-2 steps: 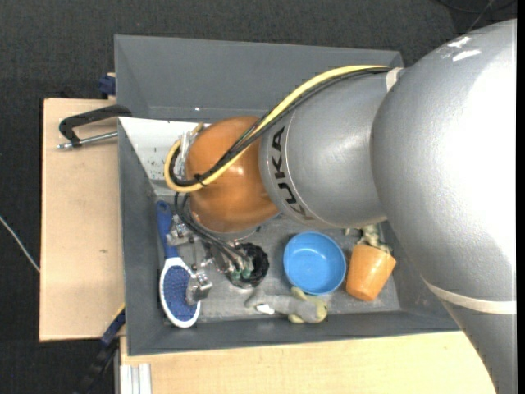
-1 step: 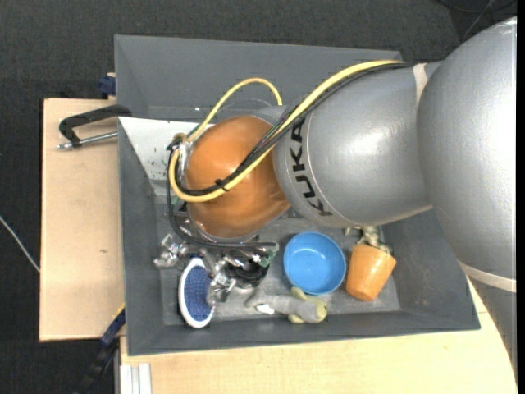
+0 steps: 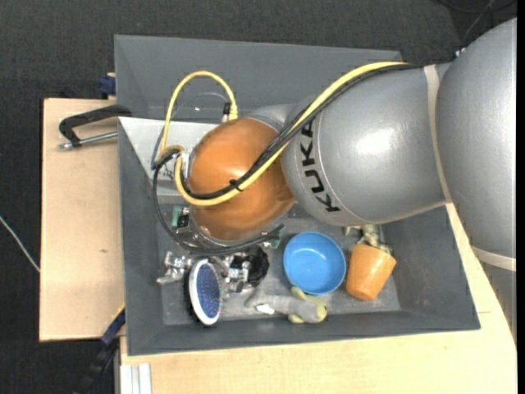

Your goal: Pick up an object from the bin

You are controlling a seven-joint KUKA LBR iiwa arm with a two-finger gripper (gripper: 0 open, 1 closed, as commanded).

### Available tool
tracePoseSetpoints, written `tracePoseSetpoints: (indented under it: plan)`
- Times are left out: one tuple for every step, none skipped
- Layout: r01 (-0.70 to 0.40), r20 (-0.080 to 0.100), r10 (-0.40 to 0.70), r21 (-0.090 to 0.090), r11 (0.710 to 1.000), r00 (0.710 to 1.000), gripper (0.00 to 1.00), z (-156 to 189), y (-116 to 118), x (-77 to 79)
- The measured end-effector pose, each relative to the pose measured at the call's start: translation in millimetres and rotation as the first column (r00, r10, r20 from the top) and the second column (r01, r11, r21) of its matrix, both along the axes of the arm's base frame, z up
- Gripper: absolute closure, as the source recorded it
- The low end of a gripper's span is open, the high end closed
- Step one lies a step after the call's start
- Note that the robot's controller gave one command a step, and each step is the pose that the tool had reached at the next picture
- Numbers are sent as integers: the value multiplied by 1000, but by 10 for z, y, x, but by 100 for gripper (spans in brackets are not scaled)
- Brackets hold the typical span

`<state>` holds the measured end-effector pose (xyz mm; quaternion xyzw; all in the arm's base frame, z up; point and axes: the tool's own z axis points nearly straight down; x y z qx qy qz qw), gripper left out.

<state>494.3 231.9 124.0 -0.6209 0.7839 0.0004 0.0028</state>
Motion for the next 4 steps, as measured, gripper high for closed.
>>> tracePoseSetpoints:
  plan:
    - [220,-9,-220,-12,976,976,0,-524,-72,39]
    - [222,-9,-222,-9,975,975,0,-518,-78,35]
    - [223,-9,-223,-12,975,975,100,-496,-83,42]
    - [225,2,-225,3,974,974,100,65,-65,58]
